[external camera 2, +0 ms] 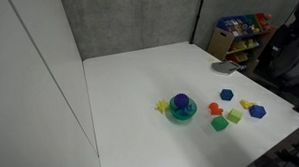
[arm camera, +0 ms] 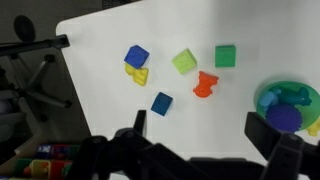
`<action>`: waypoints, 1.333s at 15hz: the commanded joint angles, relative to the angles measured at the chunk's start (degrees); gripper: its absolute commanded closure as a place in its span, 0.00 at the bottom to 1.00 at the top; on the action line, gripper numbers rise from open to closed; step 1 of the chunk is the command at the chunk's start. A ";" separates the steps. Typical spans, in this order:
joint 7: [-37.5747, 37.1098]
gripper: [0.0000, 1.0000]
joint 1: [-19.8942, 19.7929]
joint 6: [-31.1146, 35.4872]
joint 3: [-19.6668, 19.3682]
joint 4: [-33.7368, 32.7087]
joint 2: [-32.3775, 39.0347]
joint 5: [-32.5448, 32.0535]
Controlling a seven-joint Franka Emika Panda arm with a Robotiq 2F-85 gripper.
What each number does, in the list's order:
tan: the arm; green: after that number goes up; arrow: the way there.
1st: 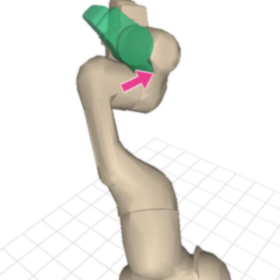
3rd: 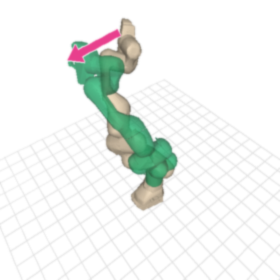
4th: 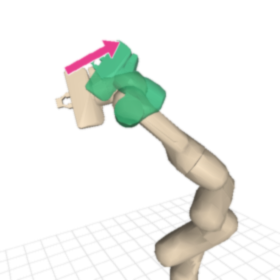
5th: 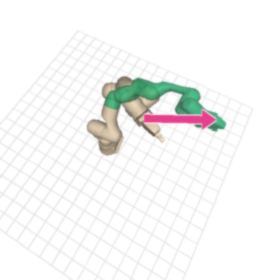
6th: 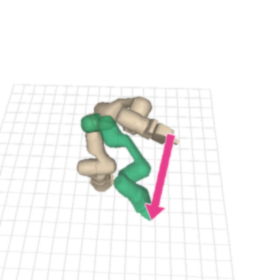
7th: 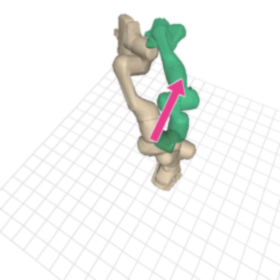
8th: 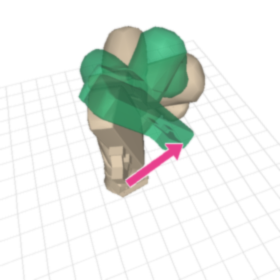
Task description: Move the purple ball from the bowl to the dark blue block
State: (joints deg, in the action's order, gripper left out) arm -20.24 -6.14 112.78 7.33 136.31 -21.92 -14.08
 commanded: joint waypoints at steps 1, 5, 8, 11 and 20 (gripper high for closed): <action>0.32 0.00 2.99 3.00 -0.33 -2.22 4.07 1.58; 0.94 0.00 5.98 10.24 -0.42 -3.62 8.86 5.01; 1.65 0.00 7.57 16.84 -0.50 -4.89 13.62 8.29; 2.96 0.00 8.81 21.78 -0.59 -6.76 19.07 11.41; 2.92 0.00 12.29 32.56 -1.06 -13.38 35.56 11.77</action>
State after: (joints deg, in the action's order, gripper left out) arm -17.53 4.93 143.76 7.31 126.85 8.27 -2.06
